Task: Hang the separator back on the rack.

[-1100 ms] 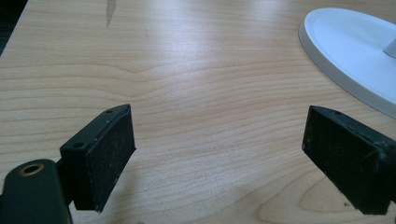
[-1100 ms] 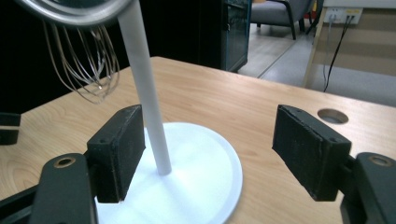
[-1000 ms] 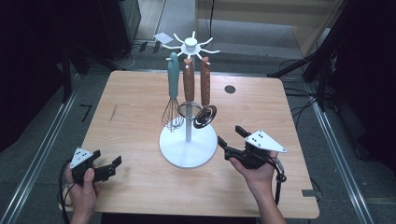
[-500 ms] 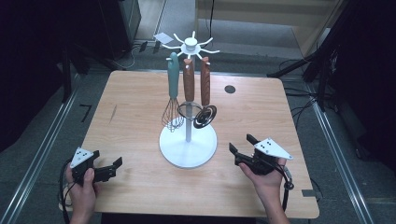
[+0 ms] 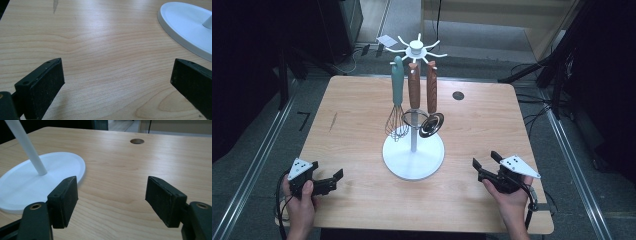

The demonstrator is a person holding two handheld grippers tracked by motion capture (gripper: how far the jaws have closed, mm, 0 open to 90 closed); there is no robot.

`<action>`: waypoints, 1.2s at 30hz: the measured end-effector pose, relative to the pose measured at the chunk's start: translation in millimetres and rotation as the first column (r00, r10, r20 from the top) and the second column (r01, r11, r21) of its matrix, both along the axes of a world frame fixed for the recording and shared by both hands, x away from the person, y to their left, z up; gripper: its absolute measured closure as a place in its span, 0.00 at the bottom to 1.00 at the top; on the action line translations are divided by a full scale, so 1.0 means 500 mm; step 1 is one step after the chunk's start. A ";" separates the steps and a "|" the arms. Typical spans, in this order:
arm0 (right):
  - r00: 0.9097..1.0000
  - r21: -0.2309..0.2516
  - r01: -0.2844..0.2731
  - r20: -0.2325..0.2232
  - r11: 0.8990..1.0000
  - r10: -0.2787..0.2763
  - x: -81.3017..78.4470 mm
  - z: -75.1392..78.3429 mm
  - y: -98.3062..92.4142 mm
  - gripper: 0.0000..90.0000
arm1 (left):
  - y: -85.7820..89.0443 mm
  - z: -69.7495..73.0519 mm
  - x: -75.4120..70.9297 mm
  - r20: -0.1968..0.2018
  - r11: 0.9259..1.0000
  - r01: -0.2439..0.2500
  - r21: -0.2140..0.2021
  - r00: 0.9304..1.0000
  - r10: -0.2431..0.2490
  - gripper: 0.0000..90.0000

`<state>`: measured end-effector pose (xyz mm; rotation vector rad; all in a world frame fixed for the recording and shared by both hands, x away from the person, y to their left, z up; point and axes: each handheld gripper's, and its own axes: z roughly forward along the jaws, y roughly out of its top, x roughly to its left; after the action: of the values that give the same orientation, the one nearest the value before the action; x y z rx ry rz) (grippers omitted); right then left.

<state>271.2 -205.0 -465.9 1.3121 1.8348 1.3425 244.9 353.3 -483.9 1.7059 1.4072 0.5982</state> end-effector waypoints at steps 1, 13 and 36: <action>1.000 0.000 0.008 -0.006 1.000 -0.008 -0.001 -0.003 -0.006 0.30 | 0.000 0.000 0.000 0.000 1.000 0.000 0.000 1.000 0.000 0.00; 0.996 -0.002 0.071 -0.050 0.997 -0.071 -0.016 -0.036 -0.085 0.26 | -0.001 0.000 -0.001 0.003 1.000 0.000 0.003 1.000 0.000 0.00; 0.972 -0.003 0.217 -0.092 0.976 -0.216 -0.051 -0.086 -0.207 0.28 | -0.002 0.000 0.000 -0.006 1.000 0.002 0.006 1.000 -0.002 0.00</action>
<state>245.9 -308.3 -509.1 1.5517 1.6893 1.1915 245.1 352.5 -484.1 1.7149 1.4088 0.5976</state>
